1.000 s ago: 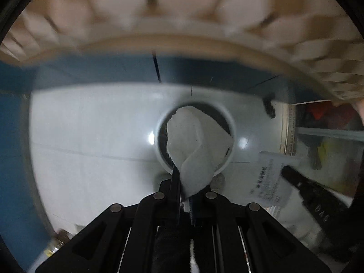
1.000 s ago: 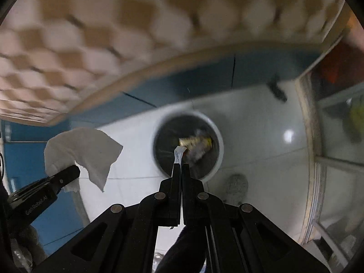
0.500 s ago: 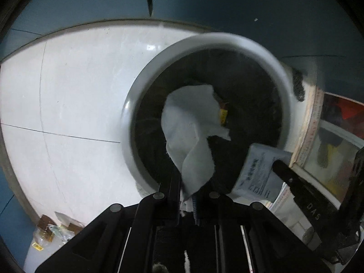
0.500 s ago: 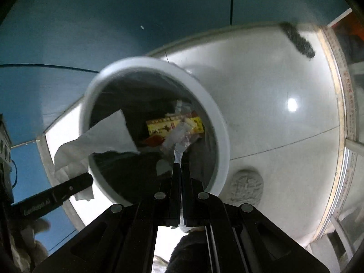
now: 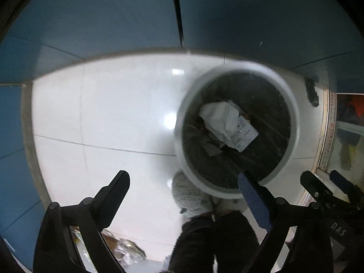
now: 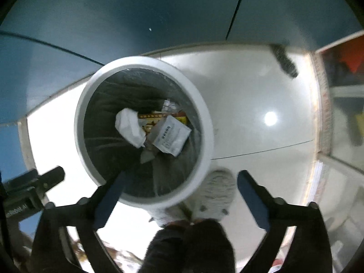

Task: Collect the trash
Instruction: 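Carry tissue and sachet over the bin and open both tools to drop them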

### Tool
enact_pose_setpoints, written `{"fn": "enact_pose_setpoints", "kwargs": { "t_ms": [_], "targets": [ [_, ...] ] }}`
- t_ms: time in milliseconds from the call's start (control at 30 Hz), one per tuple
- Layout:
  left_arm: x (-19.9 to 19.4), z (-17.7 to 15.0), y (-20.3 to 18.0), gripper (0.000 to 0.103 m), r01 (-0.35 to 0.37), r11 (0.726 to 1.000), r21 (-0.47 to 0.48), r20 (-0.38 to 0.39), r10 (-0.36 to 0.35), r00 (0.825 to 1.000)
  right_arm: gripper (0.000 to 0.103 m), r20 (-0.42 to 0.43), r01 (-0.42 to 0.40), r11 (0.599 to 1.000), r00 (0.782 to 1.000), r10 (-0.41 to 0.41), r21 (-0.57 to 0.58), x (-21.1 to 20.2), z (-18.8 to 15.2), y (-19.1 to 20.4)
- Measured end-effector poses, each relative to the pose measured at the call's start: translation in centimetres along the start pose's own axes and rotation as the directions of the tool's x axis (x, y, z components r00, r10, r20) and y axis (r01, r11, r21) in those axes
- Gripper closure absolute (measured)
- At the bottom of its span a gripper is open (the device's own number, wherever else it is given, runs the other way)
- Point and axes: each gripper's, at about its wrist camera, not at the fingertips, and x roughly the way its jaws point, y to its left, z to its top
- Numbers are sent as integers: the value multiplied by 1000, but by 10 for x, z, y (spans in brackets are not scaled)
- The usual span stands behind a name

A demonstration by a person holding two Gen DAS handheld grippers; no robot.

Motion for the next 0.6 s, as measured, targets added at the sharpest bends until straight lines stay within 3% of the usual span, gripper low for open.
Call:
{"fn": "enact_pose_setpoints", "kwargs": {
  "t_ms": [100, 367, 600],
  "targets": [
    [-45, -16, 4, 6, -28, 999, 19, 46, 27, 999, 1, 23, 13, 1000, 1000, -13, -28, -40, -9, 4],
    [-173, -53, 1, 6, 3, 1000, 14, 132, -5, 991, 1, 114, 31, 996, 993, -21, -88, -185, -45, 19],
    [-260, -79, 4, 6, 27, 1000, 11, 182, -28, 983, 1, 160, 33, 994, 987, -15, -107, -304, -82, 24]
  ]
}}
